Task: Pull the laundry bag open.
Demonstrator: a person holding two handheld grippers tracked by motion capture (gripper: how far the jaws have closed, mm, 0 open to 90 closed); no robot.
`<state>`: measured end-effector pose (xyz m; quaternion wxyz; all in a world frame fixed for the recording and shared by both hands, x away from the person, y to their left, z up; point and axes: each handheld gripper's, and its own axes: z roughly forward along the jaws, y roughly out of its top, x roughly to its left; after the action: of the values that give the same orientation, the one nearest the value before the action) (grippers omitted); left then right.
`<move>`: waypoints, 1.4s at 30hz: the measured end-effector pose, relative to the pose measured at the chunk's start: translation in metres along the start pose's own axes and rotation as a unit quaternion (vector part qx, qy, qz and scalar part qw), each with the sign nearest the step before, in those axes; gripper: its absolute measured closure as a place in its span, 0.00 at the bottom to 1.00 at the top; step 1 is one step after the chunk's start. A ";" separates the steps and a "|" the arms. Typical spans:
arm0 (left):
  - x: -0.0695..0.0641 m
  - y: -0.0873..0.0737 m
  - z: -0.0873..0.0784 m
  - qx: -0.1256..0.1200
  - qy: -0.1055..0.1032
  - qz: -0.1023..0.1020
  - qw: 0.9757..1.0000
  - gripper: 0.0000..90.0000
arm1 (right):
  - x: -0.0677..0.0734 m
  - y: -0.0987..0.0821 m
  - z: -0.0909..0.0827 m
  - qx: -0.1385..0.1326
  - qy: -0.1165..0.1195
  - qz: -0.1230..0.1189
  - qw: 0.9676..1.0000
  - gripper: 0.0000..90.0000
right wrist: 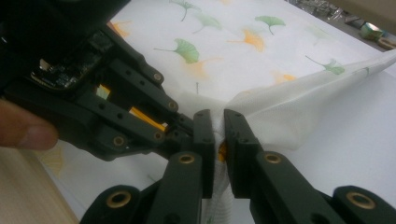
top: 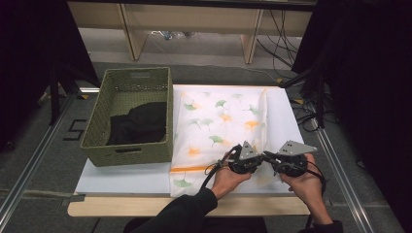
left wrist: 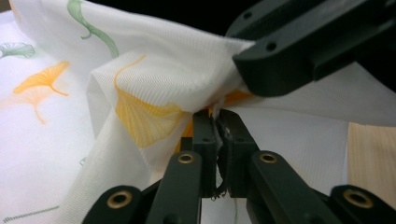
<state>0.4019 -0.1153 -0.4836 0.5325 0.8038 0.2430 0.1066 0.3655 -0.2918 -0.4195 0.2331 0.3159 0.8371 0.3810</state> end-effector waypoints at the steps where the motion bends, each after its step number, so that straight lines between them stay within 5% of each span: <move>1: 0.000 0.001 0.000 -0.001 0.002 0.002 1.000 0.96 | 0.000 0.000 0.000 -0.001 0.000 -0.002 1.000 0.94; 17: 0.005 0.003 0.002 0.015 -0.013 -0.015 1.000 1.00 | -0.004 -0.003 0.000 -0.002 0.005 0.004 1.000 0.94; 30: 0.009 0.003 0.002 0.036 -0.024 0.001 0.999 1.00 | -0.004 -0.007 -0.001 0.009 -0.021 -0.008 1.000 0.95; 42: 0.016 0.001 0.001 0.064 -0.007 0.015 0.998 1.00 | -0.009 -0.010 -0.006 0.017 -0.040 -0.020 0.999 0.95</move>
<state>0.4165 -0.1079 -0.4849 0.4802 0.8404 0.2336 0.0931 0.3648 -0.3062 -0.4223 0.2692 0.3177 0.8395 0.3492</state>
